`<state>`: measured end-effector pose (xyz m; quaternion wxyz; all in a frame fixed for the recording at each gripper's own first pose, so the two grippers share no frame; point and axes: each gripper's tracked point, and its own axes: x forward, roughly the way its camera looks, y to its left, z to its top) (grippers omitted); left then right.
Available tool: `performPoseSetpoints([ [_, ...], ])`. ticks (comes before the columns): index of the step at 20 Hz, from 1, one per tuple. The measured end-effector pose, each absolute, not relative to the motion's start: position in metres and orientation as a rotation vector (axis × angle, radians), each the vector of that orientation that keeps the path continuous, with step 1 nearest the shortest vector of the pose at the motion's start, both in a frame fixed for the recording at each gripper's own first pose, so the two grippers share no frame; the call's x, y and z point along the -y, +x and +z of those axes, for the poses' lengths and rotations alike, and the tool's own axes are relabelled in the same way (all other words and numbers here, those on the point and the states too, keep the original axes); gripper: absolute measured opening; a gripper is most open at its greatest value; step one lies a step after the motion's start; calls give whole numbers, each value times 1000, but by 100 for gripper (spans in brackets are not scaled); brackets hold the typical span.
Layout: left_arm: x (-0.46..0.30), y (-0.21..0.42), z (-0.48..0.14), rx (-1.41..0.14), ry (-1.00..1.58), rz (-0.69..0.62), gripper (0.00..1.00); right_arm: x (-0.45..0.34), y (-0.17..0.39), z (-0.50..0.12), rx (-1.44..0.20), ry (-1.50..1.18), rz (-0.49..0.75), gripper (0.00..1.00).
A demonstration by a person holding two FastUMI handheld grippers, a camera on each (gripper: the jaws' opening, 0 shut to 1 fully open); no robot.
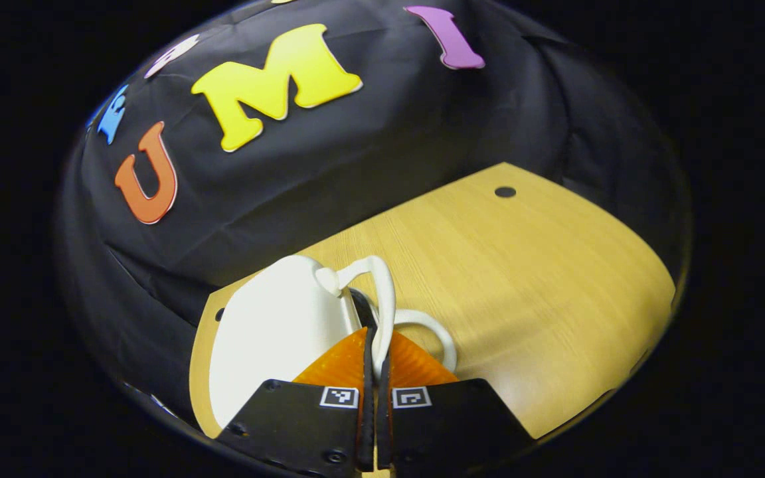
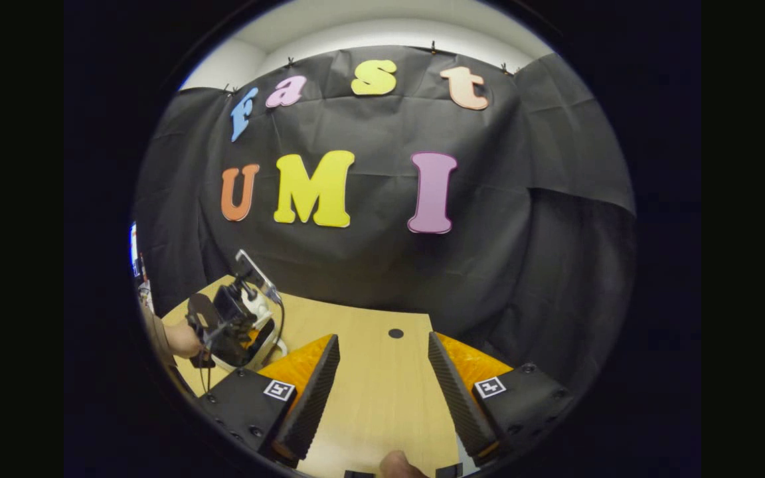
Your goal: First open the suitcase, pack the skin care products into it, and then close the suitcase.
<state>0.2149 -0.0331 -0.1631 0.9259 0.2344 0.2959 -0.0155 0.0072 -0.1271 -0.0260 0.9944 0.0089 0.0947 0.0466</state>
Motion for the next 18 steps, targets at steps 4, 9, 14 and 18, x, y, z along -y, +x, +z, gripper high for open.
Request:
performPoseSetpoints([
  [4, 37, 211, -181, -648, 511, -75, 9, 120, 18, -31, -212, 36, 78, 80],
  [9, 49, 187, -159, -533, 373, -104, 65, 91, 34, -27, -209, 37, 65, 80],
  [14, 16, 143, -49, -266, 204, -20, 98, 46, 46, -4, -155, 57, 71, 79],
  [18, -18, 106, 28, -116, 11, 16, 98, -8, 49, 5, -143, 61, 121, 79],
])
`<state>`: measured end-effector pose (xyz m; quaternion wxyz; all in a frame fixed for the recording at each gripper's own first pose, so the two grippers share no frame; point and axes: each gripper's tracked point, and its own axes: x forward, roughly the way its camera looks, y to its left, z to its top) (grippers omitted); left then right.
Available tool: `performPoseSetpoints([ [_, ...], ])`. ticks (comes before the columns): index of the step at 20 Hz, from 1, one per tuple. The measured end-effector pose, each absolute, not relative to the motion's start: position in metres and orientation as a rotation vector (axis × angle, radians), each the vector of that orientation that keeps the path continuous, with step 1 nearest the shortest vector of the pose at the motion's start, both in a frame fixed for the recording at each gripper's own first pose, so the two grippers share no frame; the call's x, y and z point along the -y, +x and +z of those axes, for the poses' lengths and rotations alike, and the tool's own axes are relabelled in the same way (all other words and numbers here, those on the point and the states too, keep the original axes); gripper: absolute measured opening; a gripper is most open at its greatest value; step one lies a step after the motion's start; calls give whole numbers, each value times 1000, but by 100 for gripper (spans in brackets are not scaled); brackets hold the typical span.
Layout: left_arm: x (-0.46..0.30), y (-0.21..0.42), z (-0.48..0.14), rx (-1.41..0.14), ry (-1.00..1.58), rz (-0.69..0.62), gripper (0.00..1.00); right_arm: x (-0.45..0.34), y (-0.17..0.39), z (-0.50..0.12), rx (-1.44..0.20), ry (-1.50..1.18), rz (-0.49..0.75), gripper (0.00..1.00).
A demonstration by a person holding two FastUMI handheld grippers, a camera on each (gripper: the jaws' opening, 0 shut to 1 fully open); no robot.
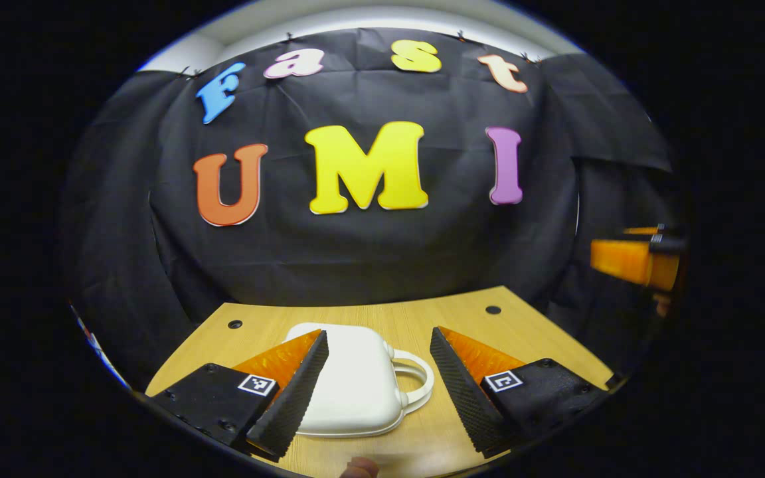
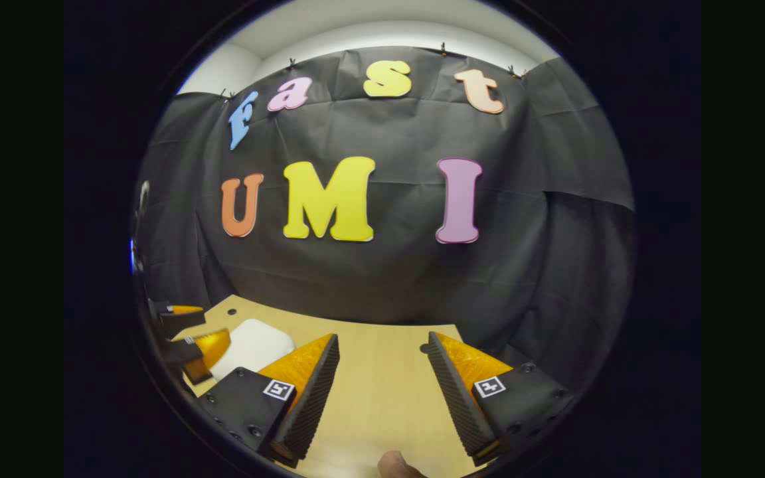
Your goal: First open the suitcase, pack the skin care products into it, and then close the suitcase.
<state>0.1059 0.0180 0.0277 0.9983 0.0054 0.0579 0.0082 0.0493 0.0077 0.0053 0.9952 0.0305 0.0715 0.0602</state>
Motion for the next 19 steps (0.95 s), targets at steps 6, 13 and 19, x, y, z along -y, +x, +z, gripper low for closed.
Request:
performPoseSetpoints([
  [6, -83, 86, 85, -17, -23, 119, 98, -77, 47, 31, -61, 36, 201, 79],
  [13, -82, 94, 63, -6, -190, 36, 98, -111, 40, 27, -60, 8, 207, 77],
  [19, -92, 93, 63, 15, -177, 27, 98, -118, 32, 33, -52, -39, 188, 80],
])
